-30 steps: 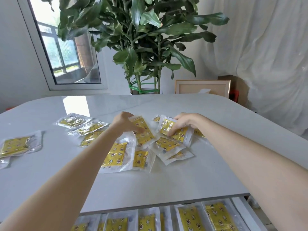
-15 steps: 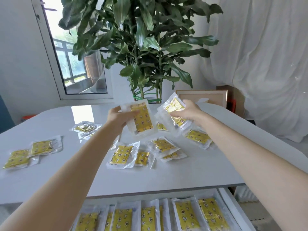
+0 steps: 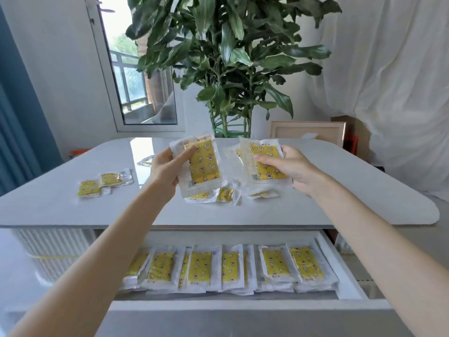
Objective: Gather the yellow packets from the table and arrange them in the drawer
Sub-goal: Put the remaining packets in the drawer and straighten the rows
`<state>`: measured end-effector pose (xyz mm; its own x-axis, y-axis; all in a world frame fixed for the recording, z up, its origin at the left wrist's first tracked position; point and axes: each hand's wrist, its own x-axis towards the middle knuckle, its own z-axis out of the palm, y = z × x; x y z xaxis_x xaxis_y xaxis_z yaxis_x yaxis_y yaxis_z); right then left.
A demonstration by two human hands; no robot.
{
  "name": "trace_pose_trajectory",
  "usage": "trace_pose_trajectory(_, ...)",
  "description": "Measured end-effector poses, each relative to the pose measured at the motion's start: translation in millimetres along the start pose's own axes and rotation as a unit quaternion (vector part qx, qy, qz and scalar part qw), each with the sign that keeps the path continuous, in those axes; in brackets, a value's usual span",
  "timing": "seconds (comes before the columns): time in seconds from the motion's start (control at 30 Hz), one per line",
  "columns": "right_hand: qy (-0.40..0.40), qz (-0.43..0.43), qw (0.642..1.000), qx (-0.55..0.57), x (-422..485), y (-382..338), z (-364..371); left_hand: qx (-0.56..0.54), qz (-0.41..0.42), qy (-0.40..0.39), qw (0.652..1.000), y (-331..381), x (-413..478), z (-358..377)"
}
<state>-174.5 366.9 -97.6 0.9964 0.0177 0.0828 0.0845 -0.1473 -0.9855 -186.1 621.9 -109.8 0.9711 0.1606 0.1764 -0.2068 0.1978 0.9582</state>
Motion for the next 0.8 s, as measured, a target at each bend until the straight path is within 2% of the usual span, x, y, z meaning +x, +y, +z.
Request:
trace_pose_trajectory(0.23, -0.132, 0.129, 0.979, 0.081, -55.9, 22.6, 31.4, 0.093, -0.067, -0.028, 0.993, 3.5, -50.7, -46.5)
trace_pose_trajectory(0.4, -0.201, 0.188, 0.961, 0.033, -72.8, 42.9, 61.6, 0.178, -0.141, -0.022, 0.974, -8.5, -74.0, -92.1)
trace_pose_trajectory(0.63, -0.263, 0.258, 0.930, -0.019, -78.0, 74.9, 108.9, 0.232, -0.252, 0.003, 0.939, -44.9, -73.9, -171.2)
trace_pose_trajectory(0.8, -0.243, 0.301, 0.922, 0.000, -72.3, 98.9, 135.3, 0.338, -0.305, 0.029, 0.890, -89.9, -52.2, -196.7)
